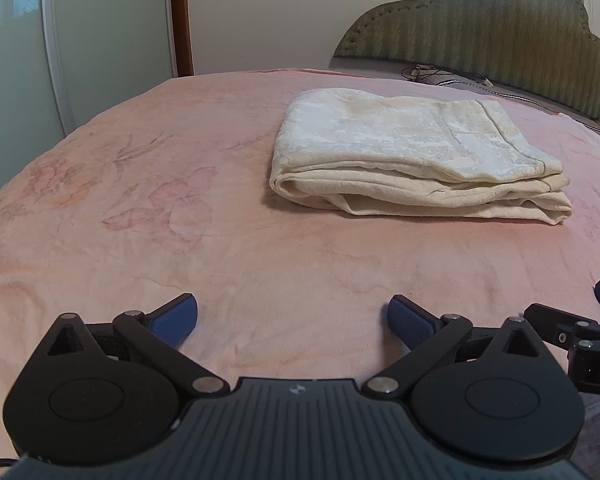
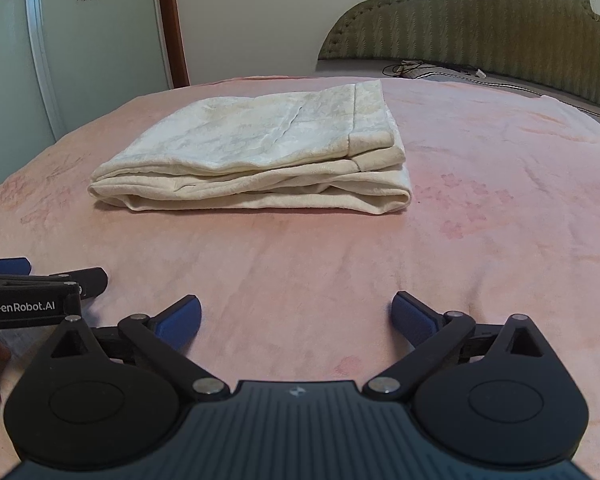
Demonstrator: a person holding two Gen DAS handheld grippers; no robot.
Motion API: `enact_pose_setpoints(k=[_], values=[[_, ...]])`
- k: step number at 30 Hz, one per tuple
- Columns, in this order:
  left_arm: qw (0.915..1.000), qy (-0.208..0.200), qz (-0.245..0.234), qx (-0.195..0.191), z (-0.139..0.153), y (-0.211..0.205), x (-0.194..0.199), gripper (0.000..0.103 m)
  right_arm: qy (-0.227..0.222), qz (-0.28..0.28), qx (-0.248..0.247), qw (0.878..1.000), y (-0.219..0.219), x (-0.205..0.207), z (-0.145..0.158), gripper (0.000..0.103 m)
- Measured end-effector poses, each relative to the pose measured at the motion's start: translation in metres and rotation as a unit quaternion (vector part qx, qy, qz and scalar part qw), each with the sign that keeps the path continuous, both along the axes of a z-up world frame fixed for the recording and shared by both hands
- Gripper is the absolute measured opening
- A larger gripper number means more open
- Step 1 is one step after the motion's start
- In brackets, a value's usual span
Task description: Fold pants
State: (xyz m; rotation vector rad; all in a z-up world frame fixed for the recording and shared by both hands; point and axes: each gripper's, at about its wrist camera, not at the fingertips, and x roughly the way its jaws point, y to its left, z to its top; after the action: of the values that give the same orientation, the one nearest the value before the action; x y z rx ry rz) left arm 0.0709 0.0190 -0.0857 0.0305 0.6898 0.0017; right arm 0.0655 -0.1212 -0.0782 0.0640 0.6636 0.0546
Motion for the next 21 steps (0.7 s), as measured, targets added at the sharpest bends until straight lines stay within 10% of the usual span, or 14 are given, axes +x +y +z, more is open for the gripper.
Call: enact_pose_setpoints(k=[21], values=[[1.0, -0.001, 0.0, 0.001, -0.0005, -0.0001, -0.0005, 0.103, -0.005, 0.0, 0.019, 1.0, -0.0049, -0.0009, 0.0001, 0.103]])
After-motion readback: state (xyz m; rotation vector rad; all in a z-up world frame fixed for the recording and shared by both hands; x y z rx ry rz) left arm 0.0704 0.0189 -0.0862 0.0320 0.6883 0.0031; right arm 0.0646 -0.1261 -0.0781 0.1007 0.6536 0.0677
